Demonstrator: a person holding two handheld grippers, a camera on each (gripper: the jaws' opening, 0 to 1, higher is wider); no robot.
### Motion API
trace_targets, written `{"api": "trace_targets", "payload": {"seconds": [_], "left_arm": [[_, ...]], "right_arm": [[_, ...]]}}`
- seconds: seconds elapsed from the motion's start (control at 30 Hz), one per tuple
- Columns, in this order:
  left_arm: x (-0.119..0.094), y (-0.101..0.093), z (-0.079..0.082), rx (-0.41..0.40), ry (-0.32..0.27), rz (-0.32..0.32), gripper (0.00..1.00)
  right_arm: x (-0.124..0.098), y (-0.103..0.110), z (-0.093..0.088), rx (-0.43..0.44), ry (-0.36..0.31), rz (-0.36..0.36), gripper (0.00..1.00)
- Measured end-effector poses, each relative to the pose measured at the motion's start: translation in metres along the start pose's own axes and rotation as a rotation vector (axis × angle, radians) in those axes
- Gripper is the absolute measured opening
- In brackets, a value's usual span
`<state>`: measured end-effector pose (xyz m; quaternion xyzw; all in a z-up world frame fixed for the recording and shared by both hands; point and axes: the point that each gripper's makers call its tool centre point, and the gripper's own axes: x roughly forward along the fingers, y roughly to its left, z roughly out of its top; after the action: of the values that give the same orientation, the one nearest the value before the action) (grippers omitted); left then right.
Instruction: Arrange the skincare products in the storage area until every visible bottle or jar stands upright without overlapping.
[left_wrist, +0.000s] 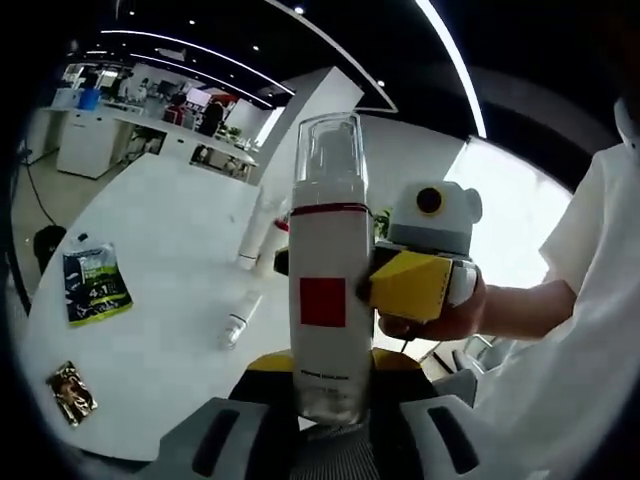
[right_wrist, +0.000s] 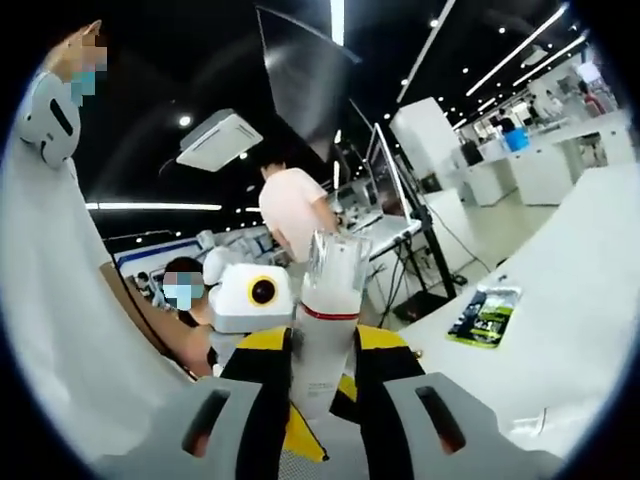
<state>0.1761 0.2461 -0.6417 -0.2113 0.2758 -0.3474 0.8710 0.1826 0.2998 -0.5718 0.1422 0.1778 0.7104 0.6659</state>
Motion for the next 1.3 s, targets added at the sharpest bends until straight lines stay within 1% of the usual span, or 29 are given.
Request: {"api": "trace_targets", "payload": {"seconds": [0.33, 0.47, 0.53, 0.6, 0.7, 0.73, 0.77, 0.83, 0.87, 0.9, 0.93, 0.97, 1.03, 1.1, 1.13, 1.17, 1.2, 1.23, 1.27, 1.3], "left_arm": [[0.005, 0.009, -0.007, 0.018, 0.041, 0.062, 0.24], [0.006, 0.014, -0.008, 0.022, 0.051, 0.092, 0.24], [0.006, 0.016, -0.009, 0.035, 0.051, 0.11, 0.24], [0.006, 0.018, -0.009, 0.05, 0.053, 0.128, 0.24], [0.006, 0.024, -0.012, 0.076, 0.068, 0.177, 0.24], [0.006, 0.027, -0.012, 0.085, 0.069, 0.195, 0.24], [0.005, 0.032, -0.013, 0.1, 0.076, 0.227, 0.24], [0.004, 0.036, -0.016, 0.119, 0.095, 0.257, 0.24], [0.004, 0.041, -0.018, 0.145, 0.105, 0.289, 0.24], [0.005, 0.04, -0.02, 0.153, 0.118, 0.293, 0.24], [0.006, 0.044, -0.024, 0.178, 0.142, 0.312, 0.24], [0.006, 0.045, -0.024, 0.199, 0.145, 0.322, 0.23], [0.008, 0.044, -0.025, 0.199, 0.146, 0.322, 0.23], [0.008, 0.045, -0.027, 0.201, 0.154, 0.315, 0.23], [0.009, 0.043, -0.027, 0.197, 0.154, 0.298, 0.23], [0.011, 0.038, -0.027, 0.178, 0.148, 0.261, 0.23], [0.012, 0.034, -0.029, 0.15, 0.152, 0.235, 0.23], [0.011, 0.034, -0.028, 0.161, 0.152, 0.234, 0.23], [0.011, 0.033, -0.027, 0.176, 0.146, 0.226, 0.23], [0.013, 0.028, -0.027, 0.187, 0.148, 0.19, 0.24]], "right_arm": [[-0.005, -0.01, -0.008, 0.006, 0.026, -0.067, 0.23], [-0.006, -0.014, -0.01, 0.026, 0.024, -0.105, 0.23], [-0.006, -0.014, -0.009, 0.036, 0.019, -0.11, 0.23], [-0.006, -0.015, -0.009, 0.064, 0.011, -0.114, 0.23], [-0.005, -0.019, -0.007, 0.126, 0.0, -0.143, 0.23], [-0.005, -0.02, -0.006, 0.127, -0.006, -0.15, 0.23], [-0.004, -0.021, -0.005, 0.123, -0.005, -0.174, 0.24], [-0.002, -0.022, -0.008, 0.094, 0.022, -0.2, 0.25], [-0.001, -0.026, -0.011, 0.096, 0.042, -0.237, 0.25], [0.0, -0.029, -0.013, 0.106, 0.046, -0.257, 0.25], [0.0, -0.03, -0.016, 0.111, 0.064, -0.267, 0.25], [0.001, -0.031, -0.016, 0.082, 0.068, -0.276, 0.25], [-0.001, -0.033, -0.018, 0.079, 0.07, -0.299, 0.24], [-0.003, -0.033, -0.019, 0.106, 0.066, -0.297, 0.23], [-0.005, -0.033, -0.019, 0.113, 0.063, -0.297, 0.22], [-0.007, -0.033, -0.019, 0.12, 0.058, -0.293, 0.22], [-0.007, -0.031, -0.018, 0.123, 0.055, -0.271, 0.22], [-0.008, -0.029, -0.017, 0.119, 0.055, -0.263, 0.21], [-0.007, -0.026, -0.016, 0.107, 0.054, -0.24, 0.21], [-0.006, -0.021, -0.015, 0.087, 0.063, -0.206, 0.21]]}}
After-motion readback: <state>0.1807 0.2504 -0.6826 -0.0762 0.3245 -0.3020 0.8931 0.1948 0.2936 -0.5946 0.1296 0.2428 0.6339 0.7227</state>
